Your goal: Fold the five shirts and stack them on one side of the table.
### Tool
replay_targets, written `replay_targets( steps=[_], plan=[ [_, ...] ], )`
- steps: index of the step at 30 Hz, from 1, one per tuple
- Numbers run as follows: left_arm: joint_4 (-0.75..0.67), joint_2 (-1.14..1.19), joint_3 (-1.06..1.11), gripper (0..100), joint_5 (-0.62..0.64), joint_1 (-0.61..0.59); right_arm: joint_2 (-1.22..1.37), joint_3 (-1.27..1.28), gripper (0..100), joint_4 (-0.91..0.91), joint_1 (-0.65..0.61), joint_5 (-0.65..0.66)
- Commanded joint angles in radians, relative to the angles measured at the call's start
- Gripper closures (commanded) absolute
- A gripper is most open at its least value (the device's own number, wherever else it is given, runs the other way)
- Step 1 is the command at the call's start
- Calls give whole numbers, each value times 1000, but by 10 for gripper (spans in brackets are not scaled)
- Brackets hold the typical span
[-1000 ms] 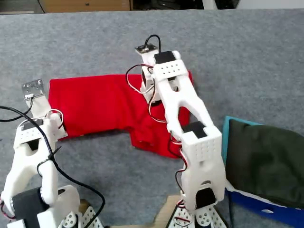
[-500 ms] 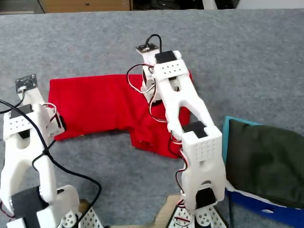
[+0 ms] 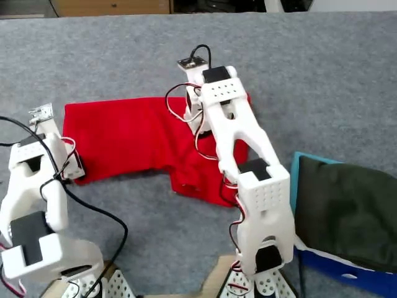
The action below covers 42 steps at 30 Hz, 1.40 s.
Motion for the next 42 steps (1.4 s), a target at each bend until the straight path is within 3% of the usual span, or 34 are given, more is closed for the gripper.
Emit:
replay_targets(
  steps=[1, 5, 11, 22, 42],
  plan=[
    [-5, 21, -25, 878, 0, 21, -4, -41, 979, -6, 21, 3],
    [-6, 24, -29, 989, 0, 25, -4, -41, 979, -6, 21, 3],
    [34, 19, -72, 981, 0, 31, -1, -41, 979, -6, 21, 3],
    [236, 30, -460, 981, 2, 43, 1, -39, 979, -6, 21, 3],
    [158, 268, -440, 980, -35, -9, 2, -36, 979, -8, 21, 3]
  ],
)
